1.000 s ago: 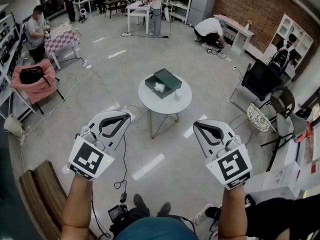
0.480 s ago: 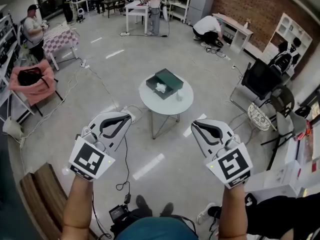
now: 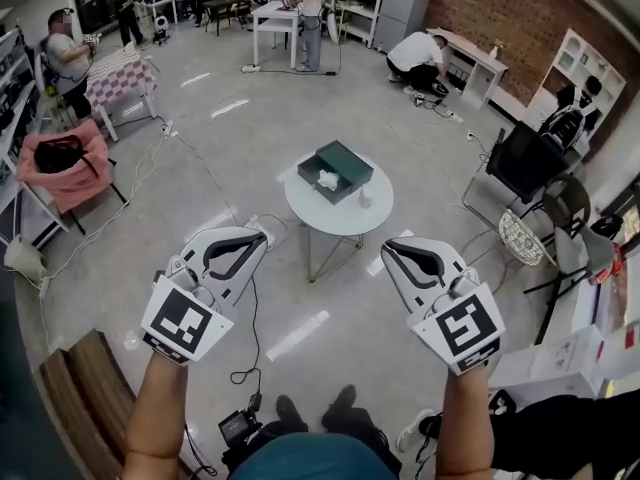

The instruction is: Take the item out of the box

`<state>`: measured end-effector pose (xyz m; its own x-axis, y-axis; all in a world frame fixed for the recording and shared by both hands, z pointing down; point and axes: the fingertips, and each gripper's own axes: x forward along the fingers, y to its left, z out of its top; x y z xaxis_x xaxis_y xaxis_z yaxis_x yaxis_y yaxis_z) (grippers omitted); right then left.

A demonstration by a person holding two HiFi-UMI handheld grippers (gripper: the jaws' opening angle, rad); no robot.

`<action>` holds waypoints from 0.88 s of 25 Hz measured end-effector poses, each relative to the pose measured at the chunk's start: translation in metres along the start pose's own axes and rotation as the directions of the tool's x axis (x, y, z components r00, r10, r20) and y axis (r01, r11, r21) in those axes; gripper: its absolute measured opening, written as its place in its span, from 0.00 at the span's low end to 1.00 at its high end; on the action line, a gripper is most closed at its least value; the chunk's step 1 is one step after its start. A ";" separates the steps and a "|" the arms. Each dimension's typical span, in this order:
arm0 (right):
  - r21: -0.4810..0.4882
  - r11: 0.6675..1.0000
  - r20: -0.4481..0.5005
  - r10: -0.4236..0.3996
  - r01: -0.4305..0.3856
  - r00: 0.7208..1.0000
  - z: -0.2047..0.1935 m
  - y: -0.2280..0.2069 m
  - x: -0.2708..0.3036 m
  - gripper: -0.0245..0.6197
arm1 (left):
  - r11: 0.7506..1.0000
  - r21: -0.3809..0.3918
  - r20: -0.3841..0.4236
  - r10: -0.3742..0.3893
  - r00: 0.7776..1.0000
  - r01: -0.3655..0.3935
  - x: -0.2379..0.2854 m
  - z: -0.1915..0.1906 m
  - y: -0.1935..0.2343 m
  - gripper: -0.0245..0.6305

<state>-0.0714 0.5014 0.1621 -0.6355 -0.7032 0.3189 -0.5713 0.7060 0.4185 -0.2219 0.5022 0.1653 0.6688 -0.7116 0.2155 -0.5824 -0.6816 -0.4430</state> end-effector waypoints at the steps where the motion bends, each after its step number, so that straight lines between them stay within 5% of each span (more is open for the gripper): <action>1: 0.004 1.000 0.001 0.003 -0.003 1.000 -0.002 -0.002 0.005 0.10 | 1.000 0.000 -0.003 0.000 1.000 0.000 0.002 -0.003 0.001 0.07; 22: -0.018 0.987 0.083 0.159 -0.158 0.984 -0.059 -0.151 0.091 0.10 | 0.993 -0.028 -0.095 0.115 0.989 -0.118 0.155 -0.005 0.053 0.07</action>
<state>-0.0126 0.3259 0.1787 -0.7587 -0.5730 0.3099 -0.4547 0.8065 0.3779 -0.1516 0.3549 0.1795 0.5504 -0.7982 0.2448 -0.6703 -0.5972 -0.4405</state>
